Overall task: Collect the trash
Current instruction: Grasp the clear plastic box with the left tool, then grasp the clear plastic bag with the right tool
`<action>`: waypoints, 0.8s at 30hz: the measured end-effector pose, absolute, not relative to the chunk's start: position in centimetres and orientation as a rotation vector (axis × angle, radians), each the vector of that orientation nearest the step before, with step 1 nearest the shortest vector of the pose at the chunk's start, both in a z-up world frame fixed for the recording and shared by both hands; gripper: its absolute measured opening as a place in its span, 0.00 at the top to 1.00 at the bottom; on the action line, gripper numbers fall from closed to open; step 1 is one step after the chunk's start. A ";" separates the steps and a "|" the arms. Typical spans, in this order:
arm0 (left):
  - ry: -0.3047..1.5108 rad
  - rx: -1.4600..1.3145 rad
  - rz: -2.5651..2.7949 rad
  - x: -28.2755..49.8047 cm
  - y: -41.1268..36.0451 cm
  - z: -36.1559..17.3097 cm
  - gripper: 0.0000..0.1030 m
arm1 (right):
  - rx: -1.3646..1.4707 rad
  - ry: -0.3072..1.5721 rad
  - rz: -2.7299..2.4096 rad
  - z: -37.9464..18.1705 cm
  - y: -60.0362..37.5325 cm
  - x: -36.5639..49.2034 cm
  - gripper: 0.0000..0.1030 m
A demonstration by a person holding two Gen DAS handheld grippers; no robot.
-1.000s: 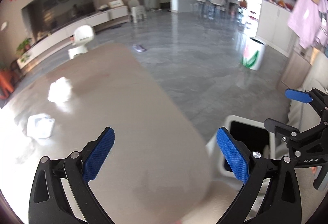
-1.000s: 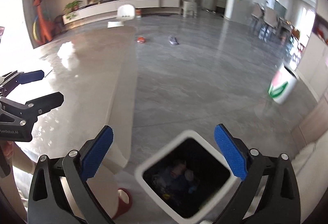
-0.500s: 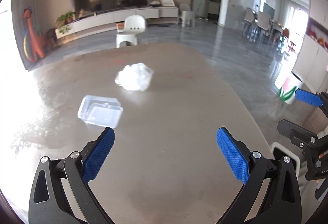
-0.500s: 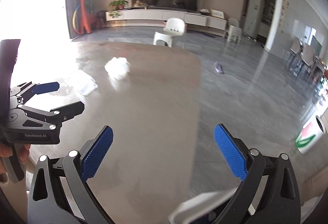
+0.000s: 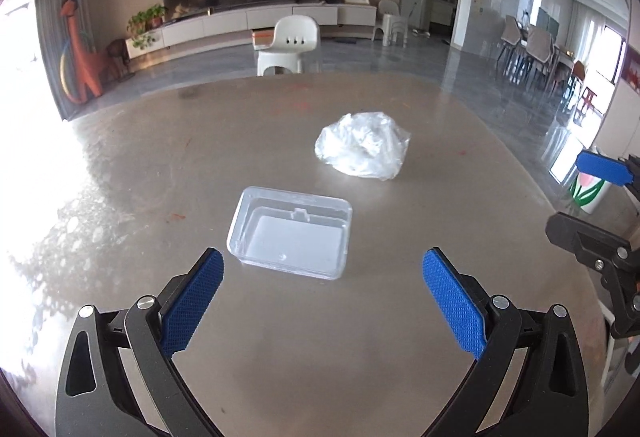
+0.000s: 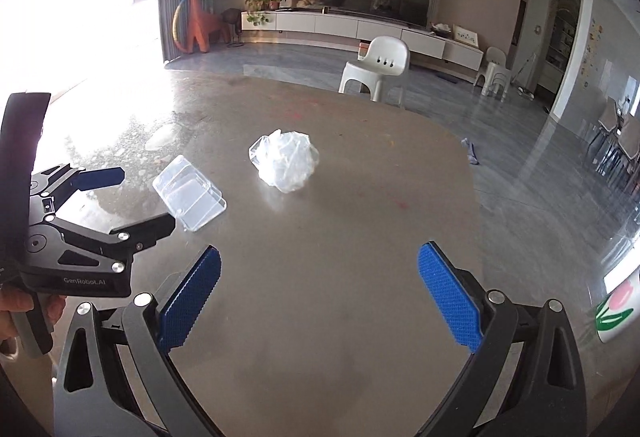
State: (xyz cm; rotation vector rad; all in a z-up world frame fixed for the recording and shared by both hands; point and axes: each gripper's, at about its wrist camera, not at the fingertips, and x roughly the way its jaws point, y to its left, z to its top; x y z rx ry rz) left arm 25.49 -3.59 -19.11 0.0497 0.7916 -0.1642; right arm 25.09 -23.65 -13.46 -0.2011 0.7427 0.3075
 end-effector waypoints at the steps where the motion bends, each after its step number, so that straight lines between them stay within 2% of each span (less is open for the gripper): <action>1: 0.798 0.060 -0.177 26.0 -3.2 -19.6 0.05 | -0.202 0.746 0.307 -13.8 -23.2 25.8 0.05; 10: 0.875 0.072 -0.212 29.7 -1.9 -23.3 0.05 | -0.239 0.762 0.296 -16.1 -20.6 29.8 0.04; 16: 0.901 0.056 -0.269 31.3 -1.8 -23.8 0.05 | -0.236 0.771 0.296 -17.0 -19.6 31.9 0.05; 17: 0.899 0.053 -0.278 31.4 -1.7 -23.9 0.07 | -0.239 0.773 0.300 -17.1 -19.4 32.2 0.05; 18: 0.897 0.052 -0.286 31.4 -1.7 -23.9 0.18 | -0.239 0.773 0.304 -17.2 -19.2 32.5 0.05; 24: 0.875 0.084 -0.296 30.6 -2.3 -23.4 0.19 | -0.261 0.773 0.330 -17.7 -18.1 33.7 0.05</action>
